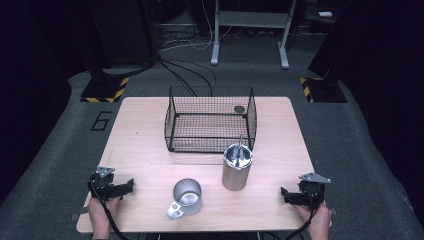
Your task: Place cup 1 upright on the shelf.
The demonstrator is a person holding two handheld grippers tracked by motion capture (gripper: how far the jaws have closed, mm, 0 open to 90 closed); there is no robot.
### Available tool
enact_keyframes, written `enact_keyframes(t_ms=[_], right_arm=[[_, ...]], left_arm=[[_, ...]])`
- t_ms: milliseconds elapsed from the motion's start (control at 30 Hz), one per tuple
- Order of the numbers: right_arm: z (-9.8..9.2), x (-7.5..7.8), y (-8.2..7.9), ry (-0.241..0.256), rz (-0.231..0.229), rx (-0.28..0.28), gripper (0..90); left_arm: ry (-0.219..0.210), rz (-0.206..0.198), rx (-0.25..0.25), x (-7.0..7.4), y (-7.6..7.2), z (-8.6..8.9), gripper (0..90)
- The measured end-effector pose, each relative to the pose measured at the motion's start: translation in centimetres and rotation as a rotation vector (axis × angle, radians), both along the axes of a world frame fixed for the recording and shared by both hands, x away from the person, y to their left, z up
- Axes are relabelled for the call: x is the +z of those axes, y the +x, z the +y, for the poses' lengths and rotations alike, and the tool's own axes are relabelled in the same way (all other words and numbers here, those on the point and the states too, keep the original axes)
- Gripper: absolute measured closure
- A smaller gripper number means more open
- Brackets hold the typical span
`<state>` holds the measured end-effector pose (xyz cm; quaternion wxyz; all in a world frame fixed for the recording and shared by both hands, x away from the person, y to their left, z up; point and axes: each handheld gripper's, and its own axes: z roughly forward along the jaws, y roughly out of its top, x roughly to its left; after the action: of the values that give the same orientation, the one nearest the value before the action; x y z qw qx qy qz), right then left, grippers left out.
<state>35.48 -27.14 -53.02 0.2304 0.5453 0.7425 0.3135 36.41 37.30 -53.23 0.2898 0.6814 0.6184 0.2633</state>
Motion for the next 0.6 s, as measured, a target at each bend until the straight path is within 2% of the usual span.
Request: enact_keyframes(t_ms=[300, 500, 600], right_arm=[[0.1, 0.0, 0.1, 0.001, 0.000, -0.009, 0.0], [0.3, 0.1, 0.3, 0.000, 0.008, 0.011, 0.0], [0.3, 0.3, 0.3, 0.006, -0.002, 0.031, 0.0]], left_arm=[[0.001, -0.008, -0.020, 0.0, 1.2, -0.1, 0.0], [0.004, -0.003, -0.023, 0.0, 1.2, -0.1, 0.1], [0.002, -0.004, -0.015, 0.0, 1.2, -0.2, 0.3]])
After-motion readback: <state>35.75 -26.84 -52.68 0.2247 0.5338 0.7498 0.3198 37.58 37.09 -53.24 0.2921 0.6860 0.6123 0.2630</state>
